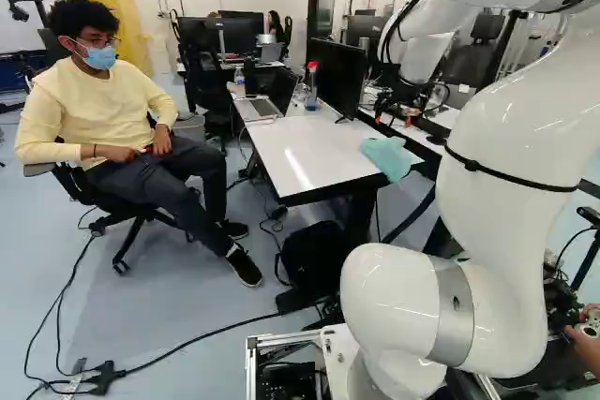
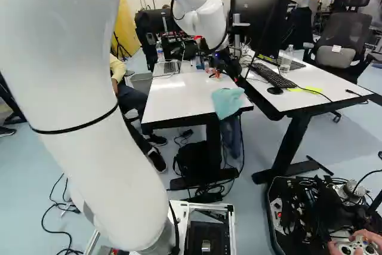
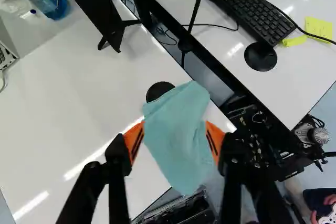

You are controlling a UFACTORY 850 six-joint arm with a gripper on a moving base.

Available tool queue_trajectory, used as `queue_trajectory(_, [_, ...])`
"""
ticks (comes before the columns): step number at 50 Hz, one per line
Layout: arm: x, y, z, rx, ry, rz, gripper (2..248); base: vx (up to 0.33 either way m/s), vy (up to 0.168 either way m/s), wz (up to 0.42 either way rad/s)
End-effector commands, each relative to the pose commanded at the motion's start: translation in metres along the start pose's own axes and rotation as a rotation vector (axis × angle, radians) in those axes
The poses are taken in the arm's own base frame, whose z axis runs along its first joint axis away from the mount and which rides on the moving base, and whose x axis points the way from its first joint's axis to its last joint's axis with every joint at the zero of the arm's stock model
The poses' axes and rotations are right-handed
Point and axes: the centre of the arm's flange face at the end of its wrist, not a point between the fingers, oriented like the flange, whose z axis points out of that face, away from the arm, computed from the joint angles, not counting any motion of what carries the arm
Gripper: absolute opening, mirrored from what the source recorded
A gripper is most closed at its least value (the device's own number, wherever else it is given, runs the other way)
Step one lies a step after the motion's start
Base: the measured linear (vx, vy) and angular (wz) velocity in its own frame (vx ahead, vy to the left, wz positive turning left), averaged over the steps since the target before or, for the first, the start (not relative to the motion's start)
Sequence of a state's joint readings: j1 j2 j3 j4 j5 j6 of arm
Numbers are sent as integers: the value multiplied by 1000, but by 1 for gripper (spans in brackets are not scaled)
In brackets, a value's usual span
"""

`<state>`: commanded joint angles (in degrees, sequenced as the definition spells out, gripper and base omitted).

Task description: Clean the table with the green towel

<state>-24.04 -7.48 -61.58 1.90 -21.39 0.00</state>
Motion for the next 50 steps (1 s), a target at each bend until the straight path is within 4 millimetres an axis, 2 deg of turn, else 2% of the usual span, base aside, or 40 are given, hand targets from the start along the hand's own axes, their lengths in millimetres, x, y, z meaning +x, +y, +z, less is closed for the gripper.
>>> queue_trajectory(3, [0,0,0,0,0,0,172,0,0,0])
queue_trajectory(4, [0,0,0,0,0,0,210,0,0,0])
queue_trajectory(9, [0,0,0,0,0,0,210,0,0,0])
queue_trajectory(10, [0,0,0,0,0,0,244,0,0,0])
queue_trajectory(50, [-2,-2,1,1,5,-3,247,0,0,0])
